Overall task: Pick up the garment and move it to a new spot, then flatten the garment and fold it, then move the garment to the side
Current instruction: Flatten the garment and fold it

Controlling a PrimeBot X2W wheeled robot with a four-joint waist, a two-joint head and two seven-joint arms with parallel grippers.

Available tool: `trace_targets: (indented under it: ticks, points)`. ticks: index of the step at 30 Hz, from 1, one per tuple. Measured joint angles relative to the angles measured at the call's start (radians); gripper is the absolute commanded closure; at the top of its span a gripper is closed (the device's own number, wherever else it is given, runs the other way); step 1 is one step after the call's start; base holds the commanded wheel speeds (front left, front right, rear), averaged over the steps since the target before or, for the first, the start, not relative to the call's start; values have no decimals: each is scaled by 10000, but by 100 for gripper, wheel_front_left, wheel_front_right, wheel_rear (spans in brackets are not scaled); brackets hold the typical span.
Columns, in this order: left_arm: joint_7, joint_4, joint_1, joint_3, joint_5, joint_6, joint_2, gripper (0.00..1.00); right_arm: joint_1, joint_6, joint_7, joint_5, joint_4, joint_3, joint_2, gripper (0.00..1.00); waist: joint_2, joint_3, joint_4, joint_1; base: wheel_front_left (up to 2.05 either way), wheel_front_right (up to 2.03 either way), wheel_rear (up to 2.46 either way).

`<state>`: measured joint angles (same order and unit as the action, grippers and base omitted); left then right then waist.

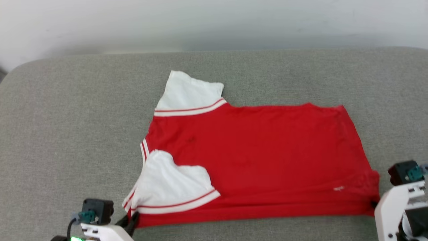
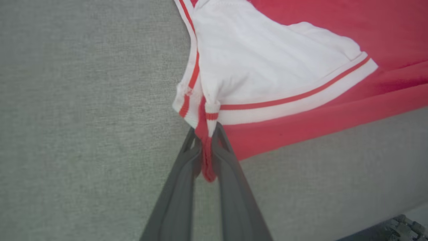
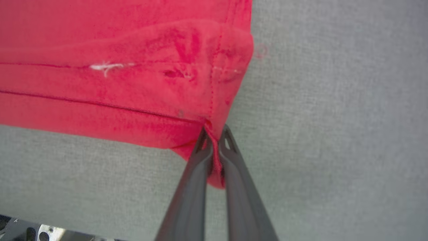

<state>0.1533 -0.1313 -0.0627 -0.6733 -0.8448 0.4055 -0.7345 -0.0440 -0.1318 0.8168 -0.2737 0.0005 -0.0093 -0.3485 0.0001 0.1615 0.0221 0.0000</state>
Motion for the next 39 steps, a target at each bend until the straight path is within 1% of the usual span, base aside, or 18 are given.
trace_targets:
  ticks: [4,8,13,16,17,18,19,20,25,28,31,35,39]
  points:
    - [113,-155,426,-176,-140,8,-75,100,769,0,299,-58,-485,-267,-50,100,0,-97,-26,0,0,0,0]
    - [291,-25,640,-474,-117,-10,-104,100,1240,0,395,44,-589,-403,-6,100,0,-121,-27,0,0,0,0]
    - [330,341,690,-662,-157,-194,121,100,1486,2,320,115,-370,-399,196,100,0,-145,-7,0,0,0,0]
    - [268,662,656,-748,-209,-460,272,100,1486,2,234,199,-184,-343,261,100,0,-155,-1,0,0,0,0]
    - [245,773,625,-805,-203,-541,299,87,1484,2,186,205,-117,-320,307,100,0,-153,-3,0,0,0,0]
    - [221,878,596,-865,-174,-619,311,29,1473,4,134,232,-61,-288,324,100,0,-141,-8,0,0,0,0]
    - [184,984,566,-874,-128,-644,347,0,1454,4,27,295,-19,-259,326,34,0,-125,-10,0,0,0,0]
    - [109,1085,544,-874,-130,-688,408,0,1421,4,-117,337,42,-257,341,0,0,-119,-12,0,0,0,0]
    - [-491,1344,320,-673,-23,-729,614,0,1197,8,-717,339,288,-242,408,0,0,-173,-21,0,0,0,0]
    - [-1206,1381,159,-412,105,-817,719,0,980,10,-1231,180,290,-251,407,0,0,-269,-24,0,0,0,0]
    - [-2230,1375,-65,50,270,-803,853,0,711,8,-1956,-188,67,-286,393,0,0,-384,-43,0,0,0,0]
    - [-3568,1246,-307,449,704,-957,940,0,366,10,-3210,-460,-537,-472,433,0,0,-537,-105,0,0,0,0]
    - [-4094,955,-528,1087,1264,-991,1239,0,184,10,-4704,-581,-1011,-499,627,0,0,-639,-178,0,0,0,0]
